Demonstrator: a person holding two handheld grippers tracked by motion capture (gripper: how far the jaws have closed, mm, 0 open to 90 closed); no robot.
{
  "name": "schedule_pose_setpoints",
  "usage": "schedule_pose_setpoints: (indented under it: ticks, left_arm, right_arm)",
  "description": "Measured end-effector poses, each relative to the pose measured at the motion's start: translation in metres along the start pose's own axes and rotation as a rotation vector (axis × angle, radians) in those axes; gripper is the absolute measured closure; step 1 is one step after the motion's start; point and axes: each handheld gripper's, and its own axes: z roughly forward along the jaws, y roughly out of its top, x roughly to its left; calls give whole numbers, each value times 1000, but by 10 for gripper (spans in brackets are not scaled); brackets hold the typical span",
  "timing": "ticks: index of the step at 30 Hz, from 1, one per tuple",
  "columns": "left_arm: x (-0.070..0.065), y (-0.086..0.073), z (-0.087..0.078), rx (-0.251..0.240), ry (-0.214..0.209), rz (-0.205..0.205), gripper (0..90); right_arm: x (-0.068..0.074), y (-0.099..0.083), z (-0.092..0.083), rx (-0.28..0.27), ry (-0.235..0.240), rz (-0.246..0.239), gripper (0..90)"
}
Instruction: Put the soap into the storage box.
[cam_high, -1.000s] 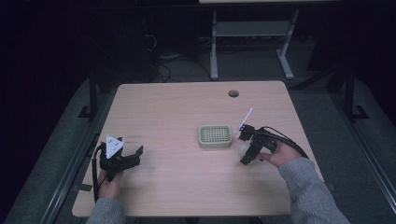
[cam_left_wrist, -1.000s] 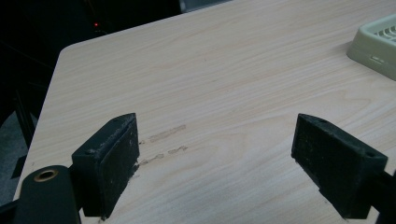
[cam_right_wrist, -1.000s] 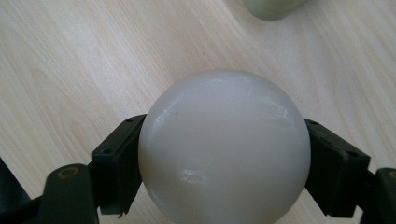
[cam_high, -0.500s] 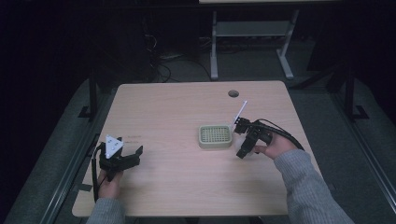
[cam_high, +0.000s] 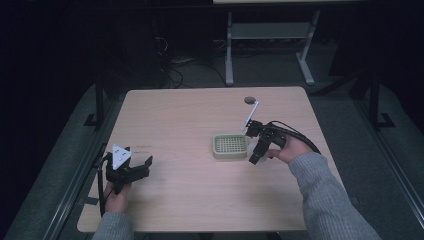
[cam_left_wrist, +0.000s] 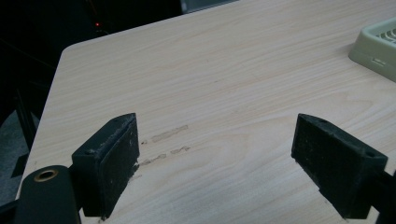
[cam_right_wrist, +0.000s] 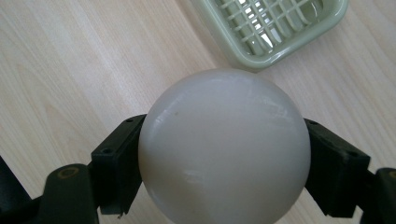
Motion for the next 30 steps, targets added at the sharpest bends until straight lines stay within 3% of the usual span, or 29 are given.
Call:
schedule_pose_setpoints:
  ticks: [30]
  left_arm:
    - [1,0,-1,-2,5,-7,148]
  right_arm:
    - [-9,31,-6,21,8,-19,220]
